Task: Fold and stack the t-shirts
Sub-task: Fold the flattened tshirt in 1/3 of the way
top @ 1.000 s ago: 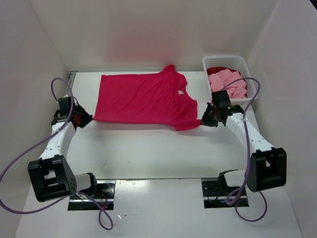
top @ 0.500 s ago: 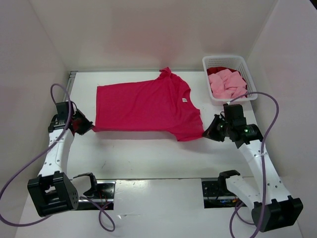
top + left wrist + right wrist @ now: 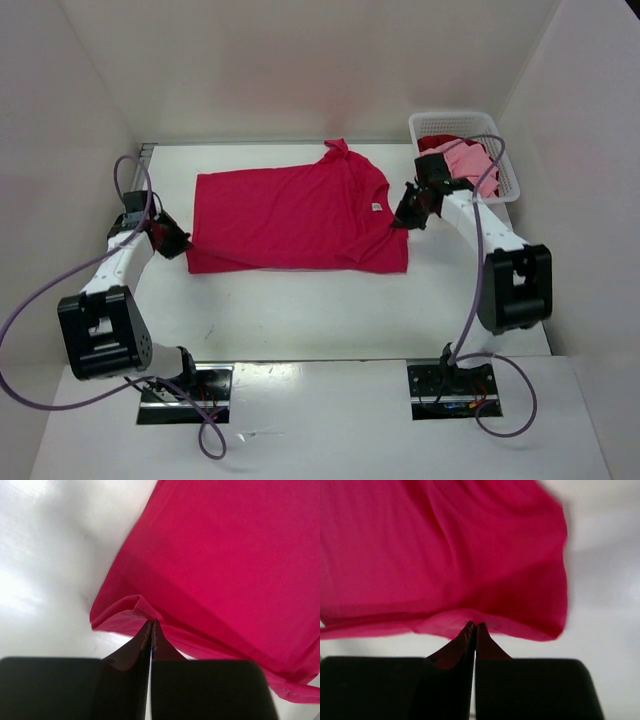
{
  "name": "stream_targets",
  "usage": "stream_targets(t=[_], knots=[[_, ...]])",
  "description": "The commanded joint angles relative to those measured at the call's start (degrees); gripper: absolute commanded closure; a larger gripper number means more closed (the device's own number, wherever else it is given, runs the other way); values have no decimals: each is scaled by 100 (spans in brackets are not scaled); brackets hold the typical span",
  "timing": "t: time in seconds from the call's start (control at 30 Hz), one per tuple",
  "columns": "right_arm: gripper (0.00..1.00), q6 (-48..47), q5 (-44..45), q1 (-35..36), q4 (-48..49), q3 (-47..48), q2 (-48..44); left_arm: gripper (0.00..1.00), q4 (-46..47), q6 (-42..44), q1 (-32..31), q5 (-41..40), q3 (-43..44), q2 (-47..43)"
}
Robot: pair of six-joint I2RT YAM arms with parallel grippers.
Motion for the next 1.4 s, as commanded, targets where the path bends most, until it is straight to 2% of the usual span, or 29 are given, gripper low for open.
stream_targets(t=[0.0,0.27,0.5,0.6,0.63,0.67,0.7,0.73,0.77,0.87,0.93,0.97,1.0,1.07,1.1,1.13,1.2,1.23,1.37], knots=[[100,-284,389,19,591,984,555,100,614,-104,40,-127,574,548],[100,-337,583,19,487,2591,2076,100,825,-157,40,-312,1137,1428],[100,-390,882,19,407,3340,2894,97,957,-34,40,-259,1559,2246],[100,-390,882,19,268,3726,3193,83,957,27,40,-312,1639,2308],[95,-390,882,19,266,3814,3194,76,957,27,40,-233,1639,2203],[89,-390,882,19,266,3815,3141,62,957,27,40,-232,1526,1889],[83,-390,882,19,318,3693,2915,57,957,27,40,-232,1412,1695],[75,-390,882,19,371,3509,2764,57,1009,-25,40,-232,1271,1493],[72,-390,882,19,424,3403,2615,57,1010,-95,40,-232,957,1073],[68,-320,830,19,670,2622,1798,66,1010,-157,40,-92,393,351],[80,-241,829,19,924,1709,1060,69,870,-228,40,39,-179,-1],[93,-180,829,19,1012,1393,823,71,869,-297,40,118,-346,-99],[98,-179,829,19,1013,815,612,71,869,-420,40,232,-504,-161],[100,-118,882,19,1084,-19,-55,67,1026,-683,188,303,-926,-215],[100,-118,882,19,1084,-26,-58,67,1079,-685,189,304,-927,-215],[100,-118,882,19,1084,-182,-119,60,1080,-685,241,304,-927,-162],[91,-118,1040,19,1084,-622,-242,60,1132,-807,242,251,-980,-110],[81,-118,1040,19,1084,-815,-243,60,1133,-808,294,251,-1032,-109],[72,-118,1093,19,1154,-940,-304,60,1325,-983,295,110,-1138,22]])
